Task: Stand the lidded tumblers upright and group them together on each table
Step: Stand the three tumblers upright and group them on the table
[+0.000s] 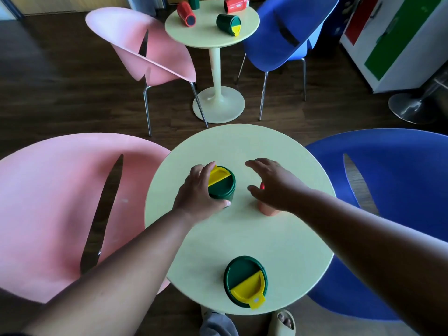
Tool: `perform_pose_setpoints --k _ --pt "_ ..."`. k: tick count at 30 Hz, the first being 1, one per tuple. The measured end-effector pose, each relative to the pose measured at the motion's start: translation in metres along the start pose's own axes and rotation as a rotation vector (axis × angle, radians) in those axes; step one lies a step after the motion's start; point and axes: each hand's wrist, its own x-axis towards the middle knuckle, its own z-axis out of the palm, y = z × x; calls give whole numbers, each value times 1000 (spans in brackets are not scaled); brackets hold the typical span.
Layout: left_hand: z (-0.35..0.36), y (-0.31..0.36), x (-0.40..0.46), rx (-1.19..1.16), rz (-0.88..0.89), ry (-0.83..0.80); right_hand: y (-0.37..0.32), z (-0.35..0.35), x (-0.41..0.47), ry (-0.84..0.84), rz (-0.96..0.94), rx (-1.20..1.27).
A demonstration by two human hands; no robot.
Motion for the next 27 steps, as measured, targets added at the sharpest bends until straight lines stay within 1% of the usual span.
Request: perform_pose_setpoints --k 2,5,7,10,12,18,21,27 --pt "-4 -2 5 111 88 -34 18 -8 -12 -1 17 -50" --pt "-12 -4 14 234 178 -123 41 -9 -26 -76 86 -82" --pt "-16 -4 21 202 172 -184 51 -5 -31 -115 141 -47" --pt "-18 -3 25 66 108 -231 58 3 -35 -122 200 152" --pt "-16 -3 26 29 86 -215 61 10 -34 -100 192 209" --pt "1 8 25 27 95 -71 63 20 -35 -31 198 249" --pt "8 19 29 0 42 -17 63 21 -36 -17 199 254" --pt "12 36 39 21 -12 -34 64 22 -35 -19 208 267"
